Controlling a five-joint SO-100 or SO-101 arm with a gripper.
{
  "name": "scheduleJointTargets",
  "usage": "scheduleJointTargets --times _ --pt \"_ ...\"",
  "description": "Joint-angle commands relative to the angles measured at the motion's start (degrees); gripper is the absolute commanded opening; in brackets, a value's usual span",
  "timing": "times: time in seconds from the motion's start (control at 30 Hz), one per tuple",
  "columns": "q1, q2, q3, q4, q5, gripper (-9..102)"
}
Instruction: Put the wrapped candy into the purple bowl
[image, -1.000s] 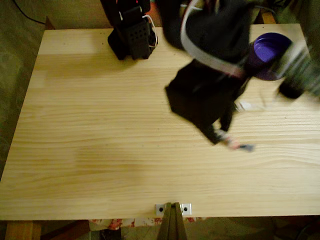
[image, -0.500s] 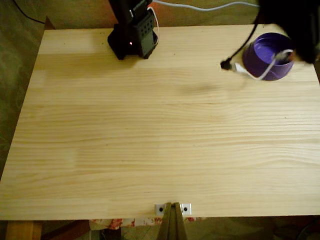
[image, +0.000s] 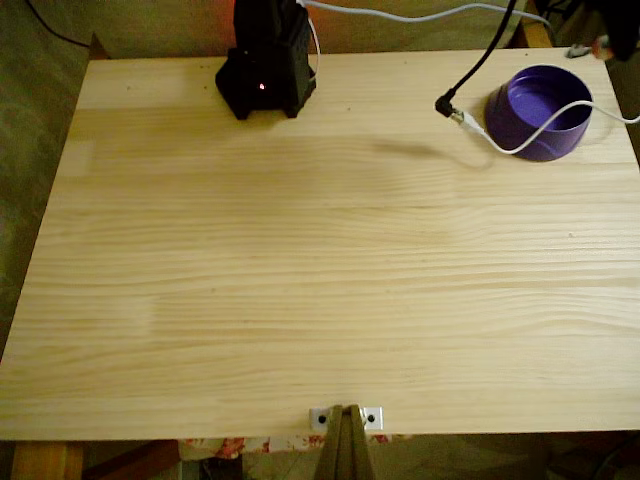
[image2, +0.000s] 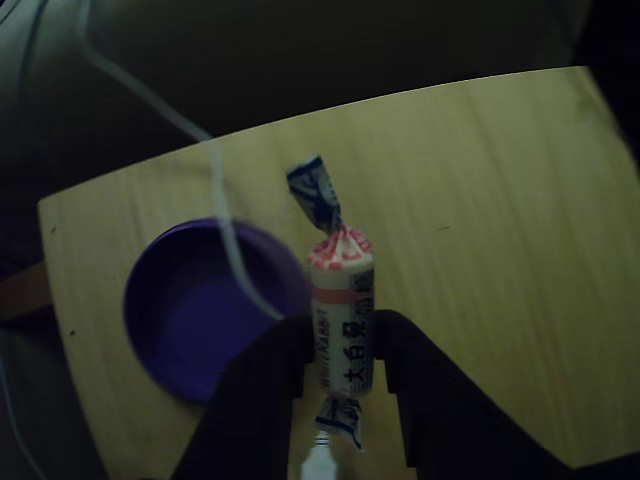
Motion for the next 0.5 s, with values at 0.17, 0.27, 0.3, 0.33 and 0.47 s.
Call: scheduleJointTargets --times 0.17,0.27,0.3,0.33,0.47 --pt "-5.2 -3.1 4.0 -4.7 4.3 1" --pt "-6.2 -4.1 7.0 -6.8 3.5 1" --pt "-6.2 -4.6 7.5 -6.9 3.8 1" --pt "-6.4 -5.0 7.9 -6.9 4.0 1" --pt "-7.4 -5.5 11.3 -8.7 4.0 1"
